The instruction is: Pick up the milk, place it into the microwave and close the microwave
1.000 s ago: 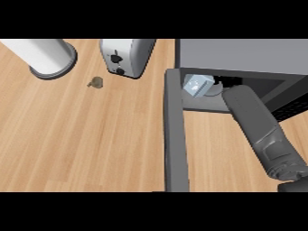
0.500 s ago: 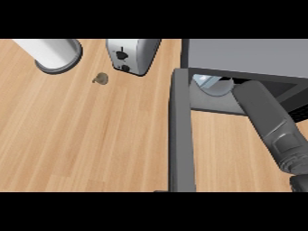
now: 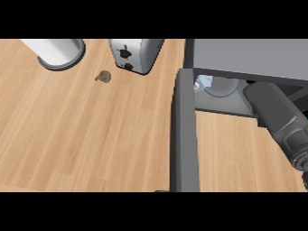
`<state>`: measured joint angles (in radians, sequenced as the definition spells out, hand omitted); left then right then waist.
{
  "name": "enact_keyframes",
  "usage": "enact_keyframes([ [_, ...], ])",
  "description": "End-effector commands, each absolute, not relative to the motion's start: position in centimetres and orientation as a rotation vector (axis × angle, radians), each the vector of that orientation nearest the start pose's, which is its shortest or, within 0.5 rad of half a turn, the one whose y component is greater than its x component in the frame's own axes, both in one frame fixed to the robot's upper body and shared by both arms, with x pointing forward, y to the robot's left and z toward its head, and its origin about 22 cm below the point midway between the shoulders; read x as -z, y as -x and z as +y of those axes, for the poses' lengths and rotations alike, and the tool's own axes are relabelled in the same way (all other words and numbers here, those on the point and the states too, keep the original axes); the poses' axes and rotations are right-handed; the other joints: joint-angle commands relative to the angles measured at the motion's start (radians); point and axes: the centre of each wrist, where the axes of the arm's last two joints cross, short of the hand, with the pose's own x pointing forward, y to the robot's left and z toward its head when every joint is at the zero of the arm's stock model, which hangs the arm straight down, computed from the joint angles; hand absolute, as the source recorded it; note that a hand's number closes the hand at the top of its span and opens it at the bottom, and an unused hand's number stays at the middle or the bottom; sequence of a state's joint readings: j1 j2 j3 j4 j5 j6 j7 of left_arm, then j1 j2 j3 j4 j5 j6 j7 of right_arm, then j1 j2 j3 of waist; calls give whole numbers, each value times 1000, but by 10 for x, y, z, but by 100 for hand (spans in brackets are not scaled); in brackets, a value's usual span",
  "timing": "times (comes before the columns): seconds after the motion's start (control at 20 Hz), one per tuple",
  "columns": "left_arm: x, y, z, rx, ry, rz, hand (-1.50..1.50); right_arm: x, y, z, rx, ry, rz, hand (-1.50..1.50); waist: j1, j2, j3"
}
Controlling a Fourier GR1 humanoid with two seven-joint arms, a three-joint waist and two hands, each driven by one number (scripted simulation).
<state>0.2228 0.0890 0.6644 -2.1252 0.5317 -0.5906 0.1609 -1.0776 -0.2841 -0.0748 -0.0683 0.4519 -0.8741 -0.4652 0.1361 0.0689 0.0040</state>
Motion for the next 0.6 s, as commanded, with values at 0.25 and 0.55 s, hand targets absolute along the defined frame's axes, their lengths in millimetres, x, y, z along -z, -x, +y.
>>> enact_keyframes([
  [0.25, -108, -134, 381, 82, 40, -1914, -150, -47, -445, -228, -538, 1064, -1844, -150, -2, -2, 2],
  [0.55, -106, -139, 371, 144, 103, -1913, -150, -52, -448, -214, -513, 881, -1877, -150, -10, -17, 1],
])
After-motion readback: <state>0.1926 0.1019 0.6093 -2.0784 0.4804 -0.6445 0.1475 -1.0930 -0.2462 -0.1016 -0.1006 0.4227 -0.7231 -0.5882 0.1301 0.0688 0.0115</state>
